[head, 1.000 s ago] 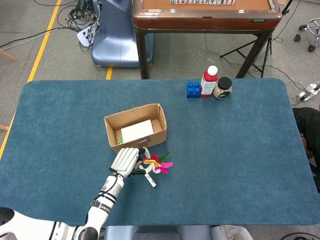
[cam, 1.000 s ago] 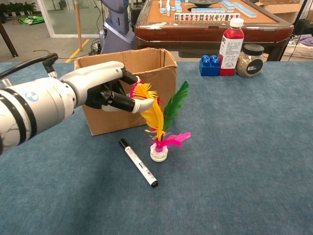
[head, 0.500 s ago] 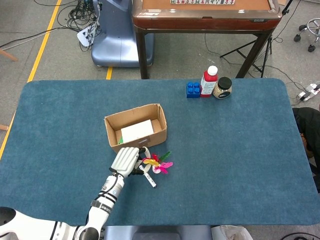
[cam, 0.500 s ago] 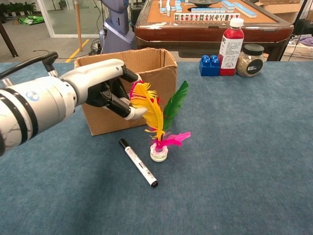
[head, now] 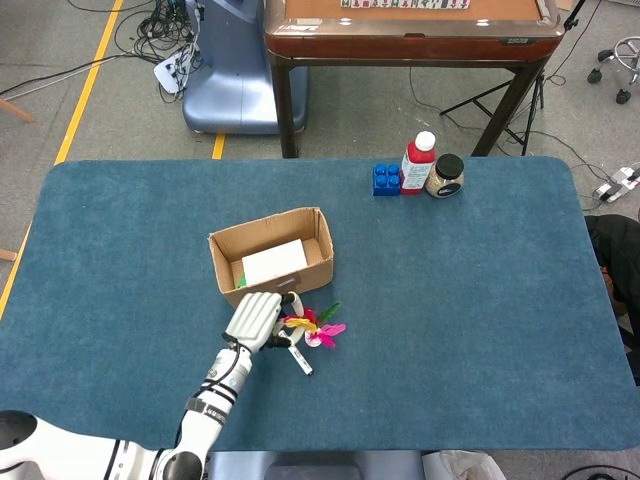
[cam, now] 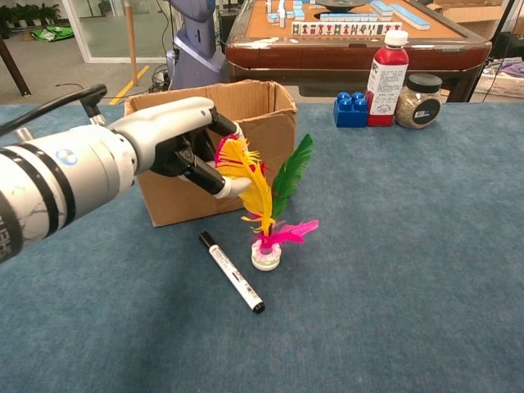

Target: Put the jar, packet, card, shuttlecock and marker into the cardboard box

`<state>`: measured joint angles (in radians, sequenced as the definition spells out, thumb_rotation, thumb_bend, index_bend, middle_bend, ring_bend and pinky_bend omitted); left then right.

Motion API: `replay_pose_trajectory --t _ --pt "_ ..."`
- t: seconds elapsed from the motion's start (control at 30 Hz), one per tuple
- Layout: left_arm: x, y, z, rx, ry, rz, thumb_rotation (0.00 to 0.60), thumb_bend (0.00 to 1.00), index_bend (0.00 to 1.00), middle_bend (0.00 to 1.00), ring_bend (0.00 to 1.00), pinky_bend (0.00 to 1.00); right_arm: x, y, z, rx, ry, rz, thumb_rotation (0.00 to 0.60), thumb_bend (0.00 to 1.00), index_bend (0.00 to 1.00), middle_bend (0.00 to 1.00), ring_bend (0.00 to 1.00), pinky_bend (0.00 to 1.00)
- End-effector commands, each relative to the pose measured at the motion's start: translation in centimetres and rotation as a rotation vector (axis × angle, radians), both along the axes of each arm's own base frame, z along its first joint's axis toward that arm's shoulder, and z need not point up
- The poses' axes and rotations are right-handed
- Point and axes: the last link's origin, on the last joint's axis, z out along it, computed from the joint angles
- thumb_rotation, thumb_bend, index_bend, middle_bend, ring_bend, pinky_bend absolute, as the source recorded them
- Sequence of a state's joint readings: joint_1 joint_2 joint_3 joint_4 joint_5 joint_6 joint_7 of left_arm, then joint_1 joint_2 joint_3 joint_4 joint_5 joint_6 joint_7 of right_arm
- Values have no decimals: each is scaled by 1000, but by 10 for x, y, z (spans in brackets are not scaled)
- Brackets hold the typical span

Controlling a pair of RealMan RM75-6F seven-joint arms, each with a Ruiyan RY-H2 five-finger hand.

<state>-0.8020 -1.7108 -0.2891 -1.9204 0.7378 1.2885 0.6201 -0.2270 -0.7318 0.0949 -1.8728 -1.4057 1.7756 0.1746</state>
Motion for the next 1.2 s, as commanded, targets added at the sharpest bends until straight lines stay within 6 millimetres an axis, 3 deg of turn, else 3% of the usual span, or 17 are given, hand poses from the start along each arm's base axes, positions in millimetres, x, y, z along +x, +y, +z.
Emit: replay_pose_trajectory --t 0.03,0.83,1.2 --pt "0 1 0 1 1 2 558 302 520 1000 1000 1000 0 0 0 -1 0 1 600 191 257 351 262 392" --pt "3 0 1 3 -11 3 600 354 642 1000 1000 1000 -1 -1 0 3 -2 -1 600 191 257 351 262 392" --pt "11 -9 14 10 -23 -28 600 362 656 1000 1000 1000 -1 -1 1 2 -4 0 600 191 257 351 262 392"
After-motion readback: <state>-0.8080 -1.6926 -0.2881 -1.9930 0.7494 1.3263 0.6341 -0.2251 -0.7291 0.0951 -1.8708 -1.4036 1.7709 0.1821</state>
